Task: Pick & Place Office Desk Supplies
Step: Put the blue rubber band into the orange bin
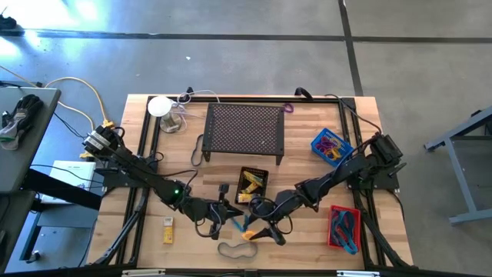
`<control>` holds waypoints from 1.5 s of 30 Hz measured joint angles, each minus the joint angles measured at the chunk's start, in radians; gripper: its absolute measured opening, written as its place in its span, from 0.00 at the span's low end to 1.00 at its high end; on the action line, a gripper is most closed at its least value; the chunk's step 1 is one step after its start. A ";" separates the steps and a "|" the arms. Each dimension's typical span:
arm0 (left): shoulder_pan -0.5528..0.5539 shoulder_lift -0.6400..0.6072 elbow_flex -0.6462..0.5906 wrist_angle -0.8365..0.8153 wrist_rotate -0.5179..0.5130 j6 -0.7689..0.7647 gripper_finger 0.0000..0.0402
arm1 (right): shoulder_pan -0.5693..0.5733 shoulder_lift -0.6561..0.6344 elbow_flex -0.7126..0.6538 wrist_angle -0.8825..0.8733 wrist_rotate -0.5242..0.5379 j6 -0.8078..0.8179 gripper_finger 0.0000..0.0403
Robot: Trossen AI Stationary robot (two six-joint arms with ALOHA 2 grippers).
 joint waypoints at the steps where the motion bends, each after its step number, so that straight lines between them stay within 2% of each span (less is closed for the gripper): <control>1: 0.000 0.000 0.000 0.000 0.000 0.000 0.00 | -0.002 0.000 0.000 0.002 0.000 0.000 0.51; 13: 0.000 0.000 0.000 -0.034 0.000 0.000 0.00 | -0.003 0.000 0.000 0.016 0.082 0.005 0.26; 17: 0.000 0.000 0.000 -0.033 0.000 0.000 0.00 | -0.003 0.000 0.000 0.007 0.138 0.095 0.20; 21: 0.000 0.000 0.000 -0.033 0.000 0.000 0.00 | -0.003 0.000 0.000 -0.021 0.166 0.122 0.19; 26: 0.000 0.000 0.000 -0.032 0.000 0.000 0.00 | -0.003 0.000 0.000 -0.064 0.182 0.156 0.23; 31: 0.000 0.000 0.000 -0.032 0.003 0.000 0.00 | -0.003 0.000 0.000 -0.056 0.184 0.095 0.30; 35: 0.000 0.000 0.000 -0.032 0.003 0.000 0.00 | -0.003 0.000 0.000 -0.054 0.184 0.079 0.31; 39: 0.000 0.000 0.000 -0.032 0.003 0.000 0.00 | -0.003 0.000 0.000 -0.061 0.183 0.063 0.26; 45: 0.000 0.000 0.000 -0.032 0.003 0.000 0.00 | -0.003 0.000 0.000 -0.069 0.183 0.027 0.09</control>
